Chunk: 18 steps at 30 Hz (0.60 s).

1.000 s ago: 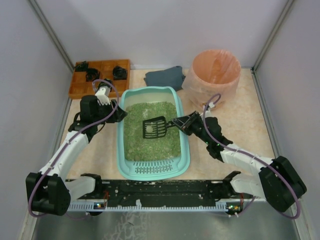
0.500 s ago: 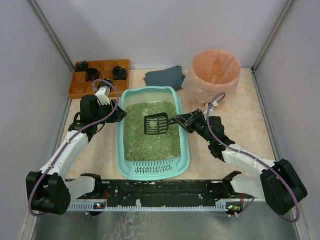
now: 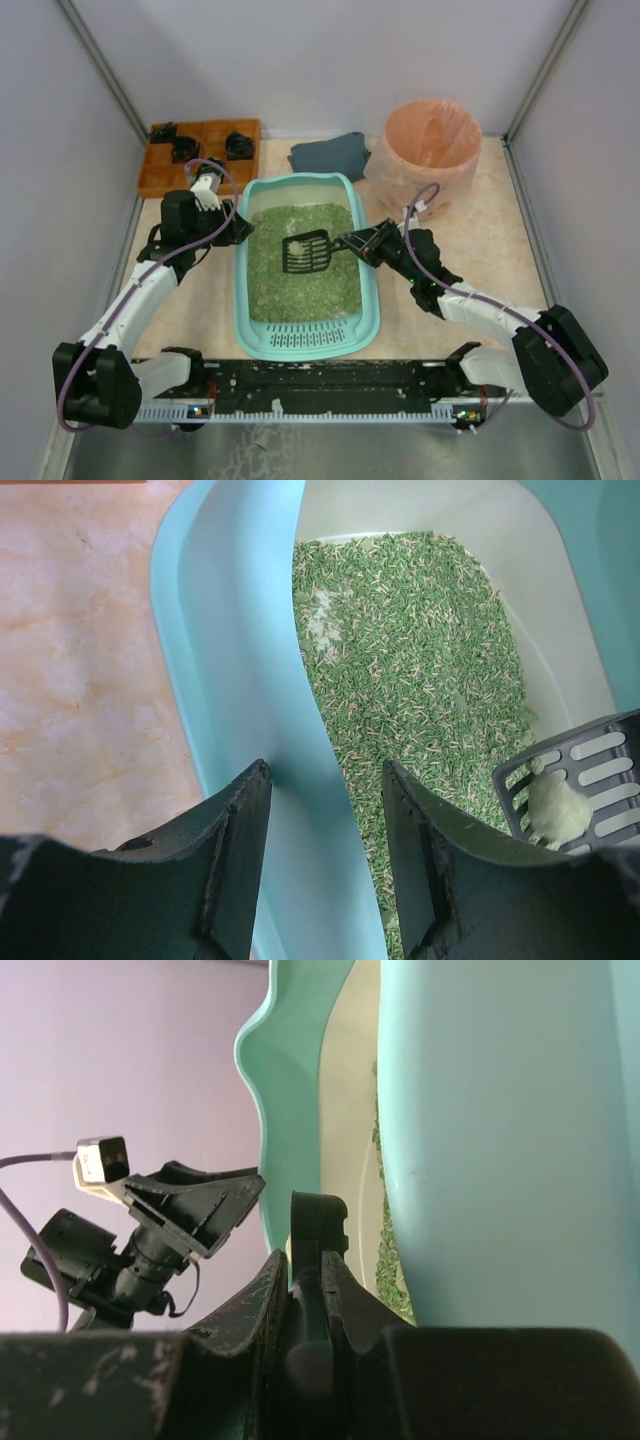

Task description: Clean the litter box

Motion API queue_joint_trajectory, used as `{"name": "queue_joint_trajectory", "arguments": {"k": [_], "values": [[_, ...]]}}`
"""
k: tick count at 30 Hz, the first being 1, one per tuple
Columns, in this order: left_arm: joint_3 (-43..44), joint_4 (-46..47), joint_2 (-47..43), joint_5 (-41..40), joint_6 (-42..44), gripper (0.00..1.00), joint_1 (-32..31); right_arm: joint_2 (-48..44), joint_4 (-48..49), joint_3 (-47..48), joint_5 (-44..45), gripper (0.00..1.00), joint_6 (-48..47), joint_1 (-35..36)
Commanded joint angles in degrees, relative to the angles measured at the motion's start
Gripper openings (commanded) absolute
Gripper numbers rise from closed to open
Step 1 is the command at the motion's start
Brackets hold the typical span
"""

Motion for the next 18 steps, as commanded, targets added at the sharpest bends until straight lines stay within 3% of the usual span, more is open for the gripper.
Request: {"name": "queue_joint_trajectory", "arguments": {"k": [1,11,18], "values": [[0.28,0.14,0.09,0.06,0.03,0.54,0.20,-3.48,-1.29,4.51,3.05,0.00,-2.10,-0.01],[0.54,0.10,0.43,-0.28,0.15,0.54,0.20,-5.29,-6.28,11.96,2.70,0.00,-4.60,-2.39],[0.67,0.04,0.40,-0.30,0.21,0.54,0.20,-5.96,-11.95,21.36,0.11,0.00,-7.29,-10.53]]}}
